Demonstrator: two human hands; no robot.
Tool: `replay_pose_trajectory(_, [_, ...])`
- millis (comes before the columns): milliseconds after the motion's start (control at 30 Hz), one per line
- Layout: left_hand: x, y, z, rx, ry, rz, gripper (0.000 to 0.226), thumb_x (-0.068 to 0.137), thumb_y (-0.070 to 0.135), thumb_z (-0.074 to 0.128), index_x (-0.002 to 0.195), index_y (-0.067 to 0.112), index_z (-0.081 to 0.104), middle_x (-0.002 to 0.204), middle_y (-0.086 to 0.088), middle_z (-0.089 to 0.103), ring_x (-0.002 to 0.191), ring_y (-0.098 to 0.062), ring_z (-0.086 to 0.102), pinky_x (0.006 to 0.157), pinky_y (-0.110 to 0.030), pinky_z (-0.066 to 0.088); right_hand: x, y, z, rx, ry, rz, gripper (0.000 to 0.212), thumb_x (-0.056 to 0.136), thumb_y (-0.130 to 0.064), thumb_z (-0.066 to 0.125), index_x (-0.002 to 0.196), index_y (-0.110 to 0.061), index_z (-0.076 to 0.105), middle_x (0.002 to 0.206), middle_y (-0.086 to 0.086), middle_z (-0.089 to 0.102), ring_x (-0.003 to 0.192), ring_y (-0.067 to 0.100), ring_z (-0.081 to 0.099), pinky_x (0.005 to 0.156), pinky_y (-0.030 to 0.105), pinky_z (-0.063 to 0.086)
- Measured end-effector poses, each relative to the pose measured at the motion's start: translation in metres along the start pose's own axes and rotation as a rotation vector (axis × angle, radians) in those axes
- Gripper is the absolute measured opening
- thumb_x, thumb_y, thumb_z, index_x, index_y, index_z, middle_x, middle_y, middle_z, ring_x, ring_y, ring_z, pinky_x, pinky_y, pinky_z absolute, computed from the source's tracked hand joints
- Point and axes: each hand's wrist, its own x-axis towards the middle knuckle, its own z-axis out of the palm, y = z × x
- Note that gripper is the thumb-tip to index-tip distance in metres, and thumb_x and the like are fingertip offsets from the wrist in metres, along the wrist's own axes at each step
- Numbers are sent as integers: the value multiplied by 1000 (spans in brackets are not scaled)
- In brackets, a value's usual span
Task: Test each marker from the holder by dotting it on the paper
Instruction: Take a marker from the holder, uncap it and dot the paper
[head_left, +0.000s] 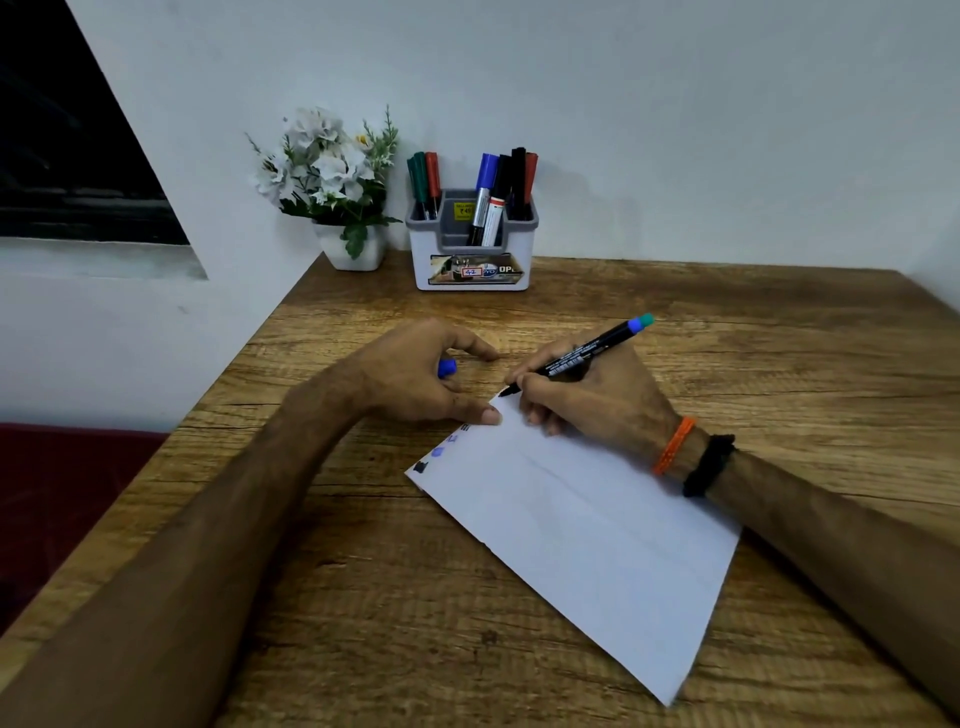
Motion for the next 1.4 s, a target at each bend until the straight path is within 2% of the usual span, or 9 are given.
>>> replay_pose_trajectory(133, [-1, 1, 0, -9, 19, 6, 69, 70, 45, 80, 132, 28, 56, 129, 7, 59, 127, -19, 33, 90, -23, 36, -1, -1, 0, -3, 10, -7, 8, 87, -2, 66, 85, 2, 73, 64, 15, 71, 46, 11, 64, 43, 20, 48])
replay_pose_trajectory(167, [-1, 1, -1, -8, 21, 15, 69, 70, 45, 79, 132, 28, 56, 130, 8, 59, 92, 6, 35, 88, -22, 35, -2, -1, -1, -19, -3, -10, 8, 87, -4, 67, 85, 0, 73, 64, 13, 72, 47, 12, 65, 44, 20, 49])
replay_pose_trajectory(267, [-4, 4, -1, -8, 25, 26, 68, 71, 42, 80, 132, 26, 56, 108, 19, 56, 115, -10, 31, 85, -20, 35, -2, -1, -1, -16, 11, -7, 8, 87, -3, 66, 84, 0, 73, 63, 13, 71, 46, 12, 64, 43, 19, 48])
replay_pose_trajectory(367, [-6, 5, -2, -19, 28, 20, 66, 71, 39, 80, 131, 25, 57, 91, 22, 49, 93, 7, 46, 86, -21, 37, -2, -2, -1, -3, 20, -6, 9, 87, -1, 65, 83, 2, 73, 63, 15, 70, 44, 10, 62, 42, 18, 46])
replay_pose_trajectory(700, [-1, 1, -1, 14, -1, 6, 70, 70, 46, 78, 133, 29, 54, 143, 10, 49, 125, -7, 43, 97, -25, 32, -2, 0, -1, -25, 15, -23, 8, 86, -3, 67, 82, -1, 74, 61, 12, 71, 46, 13, 63, 44, 20, 48])
replay_pose_trajectory(1033, [-4, 5, -2, -22, 16, 25, 66, 72, 39, 79, 132, 25, 56, 108, 17, 55, 98, -1, 16, 89, -24, 35, -1, 1, -1, -21, 56, -28, 9, 85, -3, 67, 80, -3, 74, 59, 11, 70, 45, 13, 62, 43, 21, 47])
replay_pose_trajectory(1267, [-4, 5, -2, -7, -2, 15, 67, 72, 41, 79, 133, 26, 55, 111, 20, 57, 99, -6, 57, 88, -24, 36, 0, 3, -1, -5, 55, -46, 8, 84, -3, 68, 79, -1, 73, 60, 14, 69, 45, 16, 62, 43, 21, 46])
replay_pose_trajectory(1300, [-3, 3, -1, -9, 2, 17, 67, 72, 41, 79, 133, 27, 54, 117, 15, 59, 79, 2, 24, 87, -23, 35, 1, 4, -1, -2, 65, -45, 8, 84, -3, 68, 78, -1, 73, 60, 14, 69, 46, 17, 62, 43, 22, 46])
replay_pose_trajectory(1400, [-2, 2, -1, -23, 8, 15, 67, 73, 41, 79, 134, 26, 54, 116, 13, 57, 93, 2, 16, 89, -24, 35, 2, 5, -2, 27, 67, -46, 9, 84, 0, 66, 78, -1, 73, 60, 14, 69, 46, 18, 61, 44, 24, 46])
